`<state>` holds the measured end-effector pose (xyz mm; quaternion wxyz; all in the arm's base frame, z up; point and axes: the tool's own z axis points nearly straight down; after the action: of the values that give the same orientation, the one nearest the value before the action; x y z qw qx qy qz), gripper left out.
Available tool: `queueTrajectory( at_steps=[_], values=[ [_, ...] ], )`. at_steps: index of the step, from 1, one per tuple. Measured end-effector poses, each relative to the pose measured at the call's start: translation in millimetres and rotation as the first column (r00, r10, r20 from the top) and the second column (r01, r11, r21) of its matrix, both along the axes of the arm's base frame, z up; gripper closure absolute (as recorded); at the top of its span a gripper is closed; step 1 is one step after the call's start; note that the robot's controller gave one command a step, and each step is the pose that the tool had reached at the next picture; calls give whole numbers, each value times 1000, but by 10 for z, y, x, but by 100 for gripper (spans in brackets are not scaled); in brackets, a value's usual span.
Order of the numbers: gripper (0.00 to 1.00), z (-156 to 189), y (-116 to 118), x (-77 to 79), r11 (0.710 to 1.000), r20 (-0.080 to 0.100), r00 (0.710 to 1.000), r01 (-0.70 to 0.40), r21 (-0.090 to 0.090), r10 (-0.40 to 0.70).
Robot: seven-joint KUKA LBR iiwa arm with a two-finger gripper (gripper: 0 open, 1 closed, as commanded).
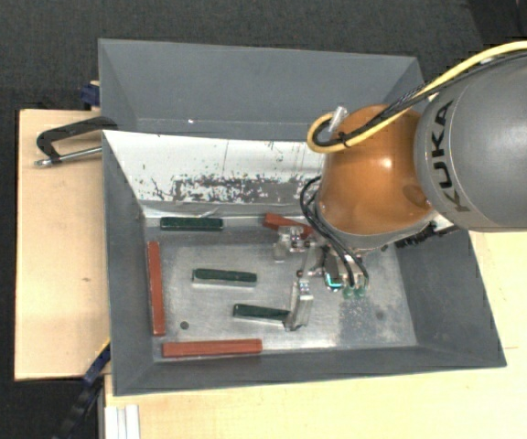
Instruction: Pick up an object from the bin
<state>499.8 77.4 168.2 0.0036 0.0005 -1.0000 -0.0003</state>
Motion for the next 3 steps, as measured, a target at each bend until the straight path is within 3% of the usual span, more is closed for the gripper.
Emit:
queueTrajectory(
  at_steps=[1, 2, 3],
  values=[
    [0, 35, -3, 19, 1000, 8, 1000, 1, 1, -1],
    [100, -927, -11, 230, 989, 5, 989, 147, 1, -147],
    [0, -933, -13, 234, 989, 7, 989, 148, 1, -148]
  ],
)
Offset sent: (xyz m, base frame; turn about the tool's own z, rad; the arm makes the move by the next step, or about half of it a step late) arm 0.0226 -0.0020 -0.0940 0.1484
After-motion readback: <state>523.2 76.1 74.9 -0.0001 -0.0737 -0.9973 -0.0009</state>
